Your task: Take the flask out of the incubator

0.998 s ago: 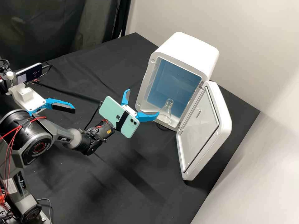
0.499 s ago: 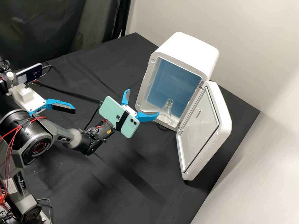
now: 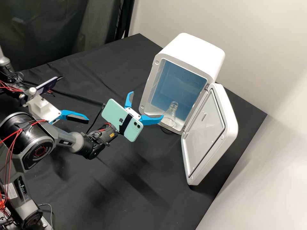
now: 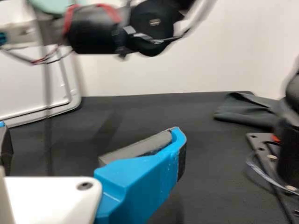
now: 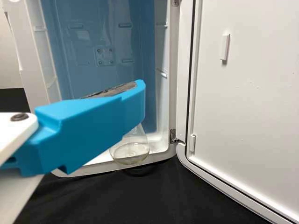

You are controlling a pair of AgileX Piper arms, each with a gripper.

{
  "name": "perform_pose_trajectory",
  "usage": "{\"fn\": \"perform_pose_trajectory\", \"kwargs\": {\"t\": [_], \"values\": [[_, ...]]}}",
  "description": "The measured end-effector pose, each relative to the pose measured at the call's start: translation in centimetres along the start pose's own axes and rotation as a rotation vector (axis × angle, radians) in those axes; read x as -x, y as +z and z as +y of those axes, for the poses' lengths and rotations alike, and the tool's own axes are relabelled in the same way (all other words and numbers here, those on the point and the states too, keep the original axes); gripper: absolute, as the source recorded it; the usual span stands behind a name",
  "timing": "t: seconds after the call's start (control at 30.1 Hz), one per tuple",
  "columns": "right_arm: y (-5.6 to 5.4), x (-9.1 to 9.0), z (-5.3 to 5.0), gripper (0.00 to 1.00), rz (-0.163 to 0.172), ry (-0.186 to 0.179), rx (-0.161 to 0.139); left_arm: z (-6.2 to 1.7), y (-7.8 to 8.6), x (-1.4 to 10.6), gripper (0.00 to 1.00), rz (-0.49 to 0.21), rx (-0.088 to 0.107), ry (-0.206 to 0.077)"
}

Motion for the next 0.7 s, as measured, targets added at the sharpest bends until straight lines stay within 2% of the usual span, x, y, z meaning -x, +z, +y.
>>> {"fn": "perform_pose_trajectory", "kwargs": {"t": [0.1, 0.23, 0.3, 0.53, 0.7], "values": [[0.0, 0.0, 0.0, 1.0, 0.0, 0.0, 0.0, 0.09, -1.4, 0.0, 1.0, 0.033, 0.038, 0.001], [0.0, 0.0, 0.0, 1.0, 0.0, 0.0, 0.0, 0.33, -2.9, -0.2, 1.0, 0.06, 0.061, 0.002], [0.0, 0.0, 0.0, 1.0, 0.0, 0.0, 0.0, 0.41, -3.5, -0.1, 1.0, 0.068, 0.056, 0.002], [0.0, 0.0, 0.0, 1.0, 0.0, 0.0, 0.0, 0.96, -5.6, 0.2, 1.0, 0.095, 0.067, 0.011], [0.0, 0.0, 0.0, 1.0, 0.0, 0.0, 0.0, 1.4, -7.0, 0.4, 1.0, 0.121, 0.058, 0.022]]}}
